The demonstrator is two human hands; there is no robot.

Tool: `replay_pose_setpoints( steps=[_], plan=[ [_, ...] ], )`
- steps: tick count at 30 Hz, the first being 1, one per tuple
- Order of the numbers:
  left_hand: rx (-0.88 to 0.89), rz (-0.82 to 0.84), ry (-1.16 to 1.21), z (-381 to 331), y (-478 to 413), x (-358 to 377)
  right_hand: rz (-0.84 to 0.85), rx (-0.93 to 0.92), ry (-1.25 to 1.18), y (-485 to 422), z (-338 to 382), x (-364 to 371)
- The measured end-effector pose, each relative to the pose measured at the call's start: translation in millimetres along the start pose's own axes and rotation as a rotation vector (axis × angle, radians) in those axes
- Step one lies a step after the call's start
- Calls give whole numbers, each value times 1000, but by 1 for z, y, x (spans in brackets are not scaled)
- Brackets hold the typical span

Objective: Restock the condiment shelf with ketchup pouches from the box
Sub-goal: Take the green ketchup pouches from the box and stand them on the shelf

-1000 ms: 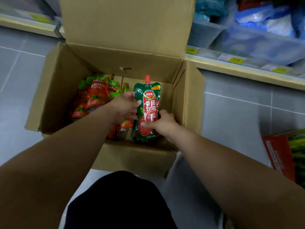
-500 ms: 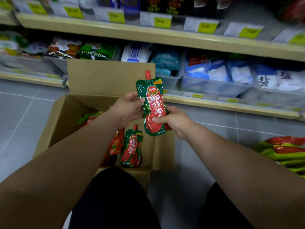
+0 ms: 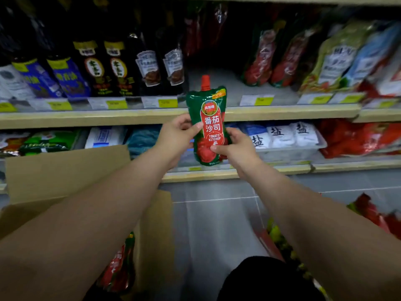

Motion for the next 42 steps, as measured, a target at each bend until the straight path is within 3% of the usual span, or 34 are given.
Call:
replay_pose_setpoints(
  steps=[5, 9, 14, 23, 35, 42],
  plan=[
    [184, 0, -46, -56, -33, 69, -147, -194, 18, -27, 46, -72],
    [208, -59, -17, -85, -55, 110, -241, -281, 40, -49, 79, -114],
    [369, -62, -138, -116, -69, 156, -370, -414, 141, -70, 112, -155],
    [431, -127, -284, -129, -109, 202, -472, -509, 403, -113, 131, -203],
    [314, -117, -381, -109, -142, 225, -569, -470, 412, -131, 110, -225],
    [324, -28, -579, -113, -149, 236, -590, -499, 507, -133, 116, -223]
  ],
)
Point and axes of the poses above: each hand's wrist, its own y-axis away from the middle knuckle, its own x-axis out of the palm, z = x × y, the point moved 7 cm from there along -y, towards the middle knuckle, and after that the axes turned 10 degrees about -y, right-handed, at the moved point
